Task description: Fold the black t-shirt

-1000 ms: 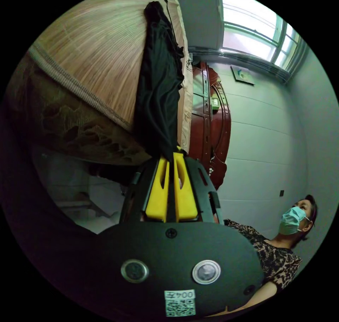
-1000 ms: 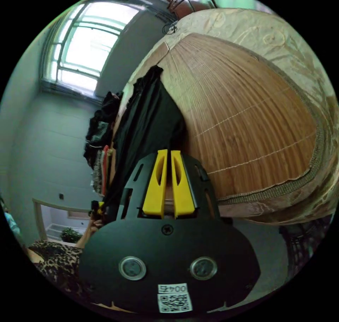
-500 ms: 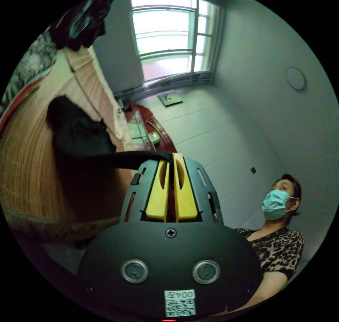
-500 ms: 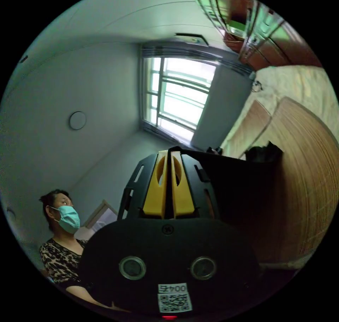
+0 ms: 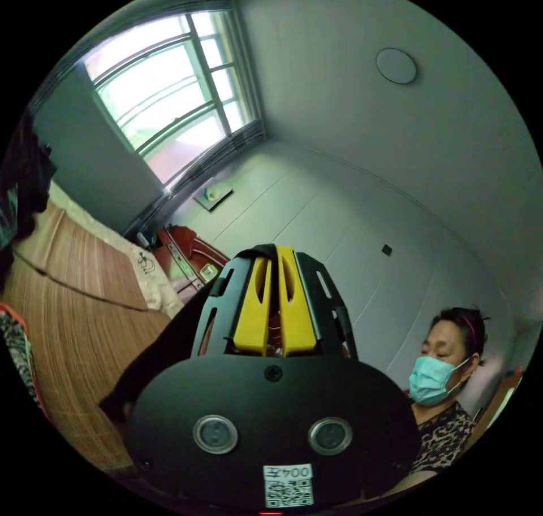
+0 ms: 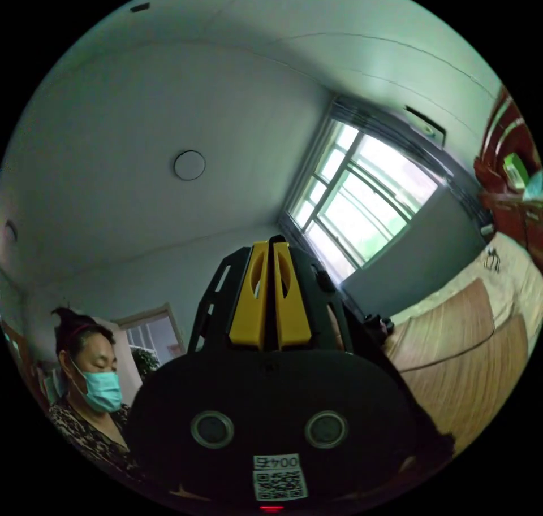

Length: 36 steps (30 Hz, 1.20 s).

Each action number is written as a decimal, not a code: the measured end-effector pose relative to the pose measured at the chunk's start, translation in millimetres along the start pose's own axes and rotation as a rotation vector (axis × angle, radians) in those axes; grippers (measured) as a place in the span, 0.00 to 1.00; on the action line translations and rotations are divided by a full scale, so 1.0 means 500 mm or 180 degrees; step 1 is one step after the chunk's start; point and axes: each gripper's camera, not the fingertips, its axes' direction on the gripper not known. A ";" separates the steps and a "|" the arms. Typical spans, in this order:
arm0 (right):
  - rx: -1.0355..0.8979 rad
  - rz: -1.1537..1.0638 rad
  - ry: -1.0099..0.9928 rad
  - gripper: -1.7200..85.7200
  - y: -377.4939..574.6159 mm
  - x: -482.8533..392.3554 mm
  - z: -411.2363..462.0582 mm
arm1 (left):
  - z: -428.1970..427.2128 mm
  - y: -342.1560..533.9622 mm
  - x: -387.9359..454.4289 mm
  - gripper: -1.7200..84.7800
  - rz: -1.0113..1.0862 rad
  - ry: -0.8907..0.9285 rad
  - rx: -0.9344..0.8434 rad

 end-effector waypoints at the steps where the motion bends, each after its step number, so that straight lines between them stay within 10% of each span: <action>1: 0.0003 -0.0123 0.0038 0.01 -0.035 -0.043 0.016 | 0.013 -0.033 0.039 0.06 0.0094 -0.0006 0.0026; 11: -0.0450 -0.1230 0.0680 0.01 -0.150 -0.335 0.049 | 0.036 -0.146 0.259 0.06 0.0623 -0.0052 -0.0266; 36: -0.0504 -0.1140 0.0810 0.01 -0.181 -0.408 0.062 | 0.128 -0.215 0.354 0.06 0.1009 -0.0094 -0.0441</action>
